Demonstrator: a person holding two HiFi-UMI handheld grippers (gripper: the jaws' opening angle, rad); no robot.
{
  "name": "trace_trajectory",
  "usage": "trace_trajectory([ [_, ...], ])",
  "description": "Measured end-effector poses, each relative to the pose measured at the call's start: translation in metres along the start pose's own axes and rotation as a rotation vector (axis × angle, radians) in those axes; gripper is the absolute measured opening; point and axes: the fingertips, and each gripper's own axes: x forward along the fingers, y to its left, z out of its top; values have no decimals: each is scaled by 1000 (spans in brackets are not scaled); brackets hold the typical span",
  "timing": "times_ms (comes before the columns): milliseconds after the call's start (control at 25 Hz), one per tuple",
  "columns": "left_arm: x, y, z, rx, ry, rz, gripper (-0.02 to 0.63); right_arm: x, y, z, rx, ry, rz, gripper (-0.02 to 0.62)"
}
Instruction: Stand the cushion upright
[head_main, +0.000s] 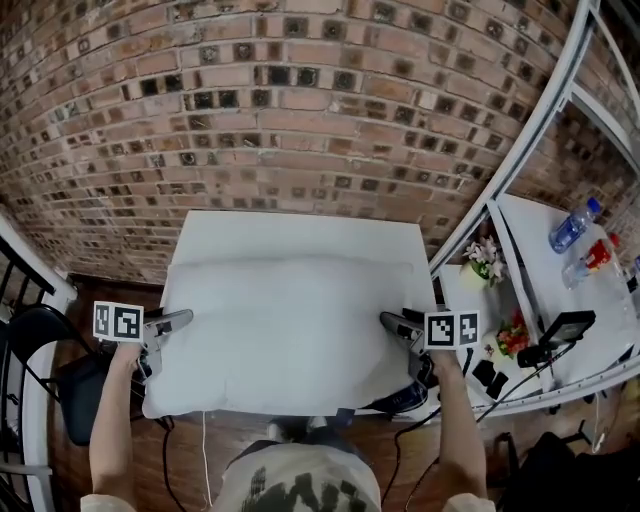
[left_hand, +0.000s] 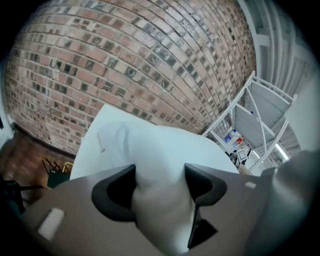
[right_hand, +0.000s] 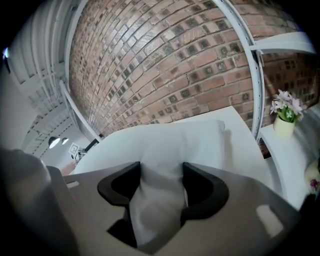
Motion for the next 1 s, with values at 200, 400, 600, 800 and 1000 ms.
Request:
trace_trajectory([
  [200,-9,-11,16,11,-43,-41,161,-4,10,8,-17,-46,-42,153],
  [400,-16,-26,37,71,-130,-13,113,-15,18,24,-53,-116,-76,78],
  [600,-15,-36,59,160,-215,-3,92,-25,19,33,-62,-190,-107,46],
  [800,-16,-44,82,249,-311,35,75,-32,21,47,-87,-280,-144,40],
  [1000,-24,-59,105,321,-410,58,71,-48,36,74,-186,-397,-186,37],
])
